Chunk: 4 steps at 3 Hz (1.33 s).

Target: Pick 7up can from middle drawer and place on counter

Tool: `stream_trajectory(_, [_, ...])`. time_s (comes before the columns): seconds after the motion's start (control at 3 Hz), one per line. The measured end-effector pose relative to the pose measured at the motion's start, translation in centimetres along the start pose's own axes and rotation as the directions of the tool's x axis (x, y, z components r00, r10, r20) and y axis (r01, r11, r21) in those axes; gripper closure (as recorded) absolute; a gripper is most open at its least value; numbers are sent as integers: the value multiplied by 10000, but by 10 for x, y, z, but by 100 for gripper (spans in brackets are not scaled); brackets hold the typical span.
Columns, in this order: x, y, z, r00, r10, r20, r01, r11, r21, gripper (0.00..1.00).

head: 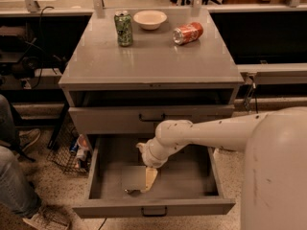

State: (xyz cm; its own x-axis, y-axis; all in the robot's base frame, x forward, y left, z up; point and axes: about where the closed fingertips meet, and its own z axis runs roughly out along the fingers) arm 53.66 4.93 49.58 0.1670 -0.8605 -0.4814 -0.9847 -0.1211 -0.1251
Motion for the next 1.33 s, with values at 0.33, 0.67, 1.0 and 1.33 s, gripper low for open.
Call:
stream_trajectory(0.33, [5,-15,30,9998,-181,-116,181,9998,-32,0])
stream_trajectory(0.67, [14,-27,55,9998,-209,-19,209,9997,118,0])
stream_trajectory(1.0, [24,-35,69,9999,33,105,-38,9990,444,0])
stream_trajectory(1.33, [29,-39,84,9994,211,259,-226,9980,589,0])
